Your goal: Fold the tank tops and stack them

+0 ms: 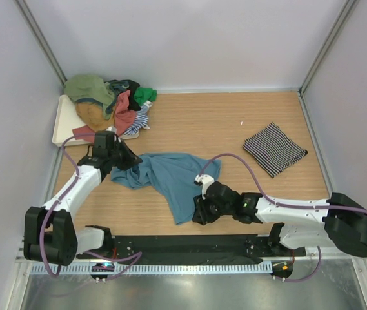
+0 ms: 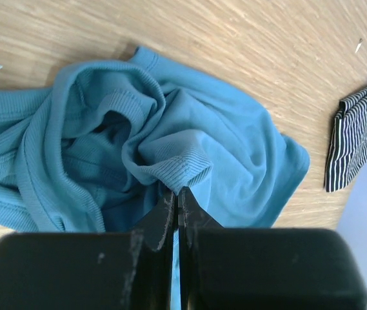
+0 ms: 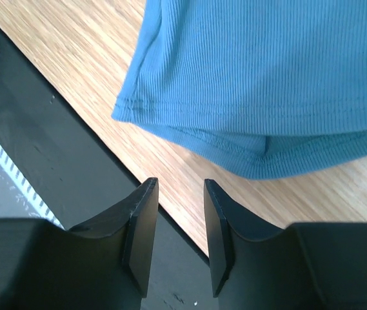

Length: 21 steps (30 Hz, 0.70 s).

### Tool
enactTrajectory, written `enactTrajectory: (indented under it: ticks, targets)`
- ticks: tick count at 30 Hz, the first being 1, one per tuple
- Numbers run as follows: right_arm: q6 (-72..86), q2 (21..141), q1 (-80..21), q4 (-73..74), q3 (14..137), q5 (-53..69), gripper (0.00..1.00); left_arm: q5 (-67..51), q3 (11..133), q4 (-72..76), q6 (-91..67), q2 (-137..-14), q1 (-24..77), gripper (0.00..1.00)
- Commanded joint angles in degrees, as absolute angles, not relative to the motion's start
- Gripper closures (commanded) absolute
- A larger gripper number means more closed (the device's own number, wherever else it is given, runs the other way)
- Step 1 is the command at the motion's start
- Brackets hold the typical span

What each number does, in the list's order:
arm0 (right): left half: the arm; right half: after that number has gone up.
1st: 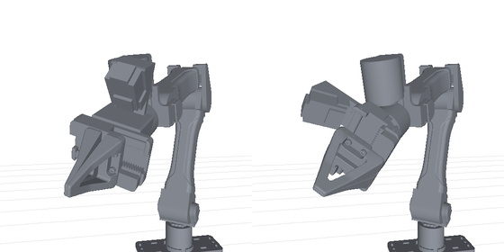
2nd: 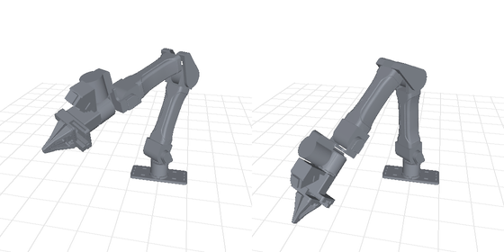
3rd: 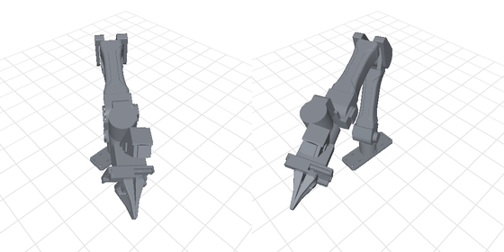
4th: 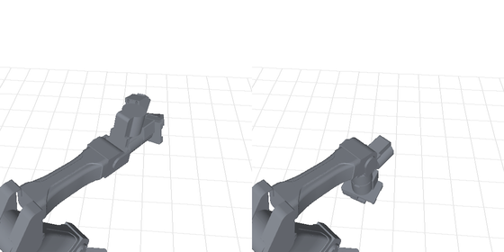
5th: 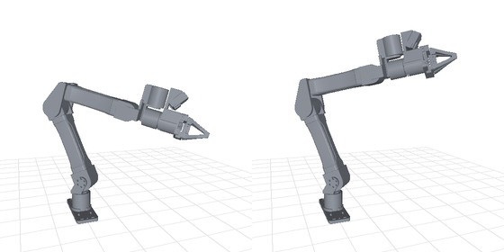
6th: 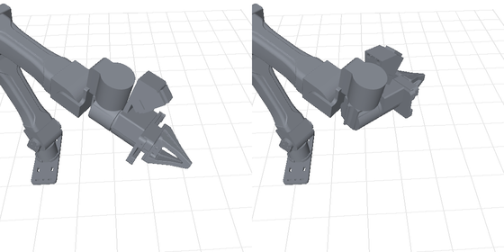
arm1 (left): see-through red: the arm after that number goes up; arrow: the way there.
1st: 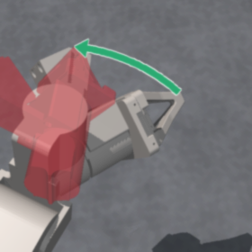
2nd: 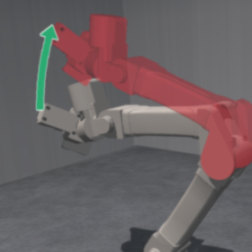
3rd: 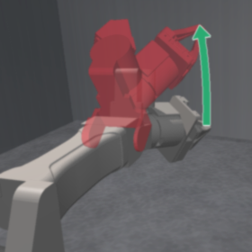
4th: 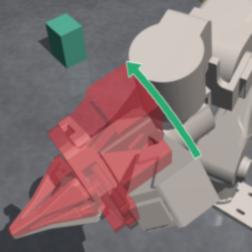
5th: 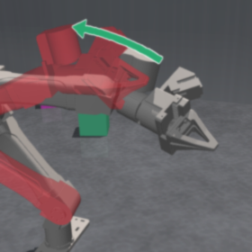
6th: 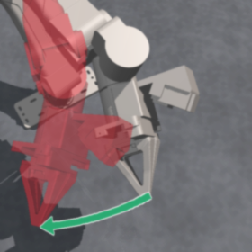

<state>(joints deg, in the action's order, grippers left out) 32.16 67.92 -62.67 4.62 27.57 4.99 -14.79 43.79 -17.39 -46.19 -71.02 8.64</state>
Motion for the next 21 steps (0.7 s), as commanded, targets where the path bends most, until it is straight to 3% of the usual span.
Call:
enactTrajectory:
  ticks: [1, 21]
  targets:
    - [33.6, 69.4, -62.9, 0.4, 29.3, 3.3, 0.59, -16.0, 43.0, -15.9, -45.0, -68.6, 8.6, 1.00]
    - [36.0, 89.9, -73.4, 8.0, 47.5, -11.2, 0.58, -15.0, 43.2, -18.5, -43.9, -66.3, 8.6, 1.00]
